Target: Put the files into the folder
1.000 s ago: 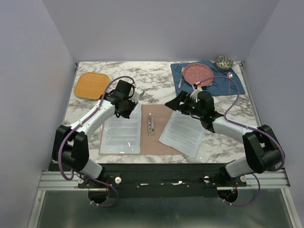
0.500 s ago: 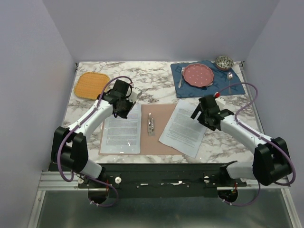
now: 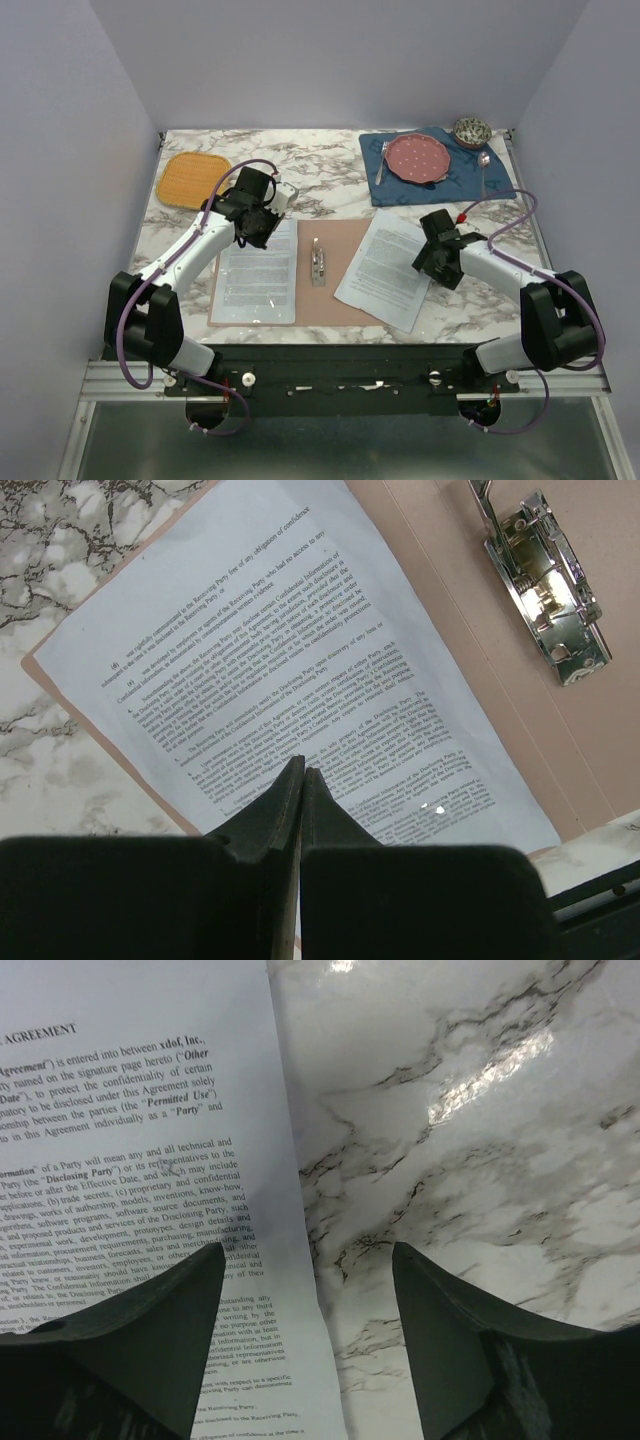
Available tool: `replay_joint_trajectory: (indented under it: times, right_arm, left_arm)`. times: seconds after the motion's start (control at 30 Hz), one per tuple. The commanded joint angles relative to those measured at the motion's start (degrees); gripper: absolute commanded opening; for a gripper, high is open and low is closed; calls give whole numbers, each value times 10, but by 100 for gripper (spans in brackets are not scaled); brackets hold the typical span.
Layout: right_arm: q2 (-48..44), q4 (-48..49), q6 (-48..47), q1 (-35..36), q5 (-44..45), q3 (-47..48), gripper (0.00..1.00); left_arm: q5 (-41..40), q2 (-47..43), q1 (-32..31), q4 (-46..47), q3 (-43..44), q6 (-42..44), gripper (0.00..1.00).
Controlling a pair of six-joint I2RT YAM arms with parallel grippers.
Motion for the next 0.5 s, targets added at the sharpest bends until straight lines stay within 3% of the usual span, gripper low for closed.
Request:
replay_joint_trajectory:
  times: [0.0,0.2,0.33,0.47]
  right_arm:
    - [7,40,9,-2,-40,-23,73]
    - [-1,78,13,-2,-88,-52,51]
    - [-13,83,5,-2,-89,-59,20]
    - [-29,92,-13,-2,-93,-72,2]
  left_arm:
    - [6,2,3,0,13,0,9]
    - [4,7,3,-3,18,0,9]
    - [0,13,3,-4,19,0,9]
    - [0,16,3,-2,18,0,9]
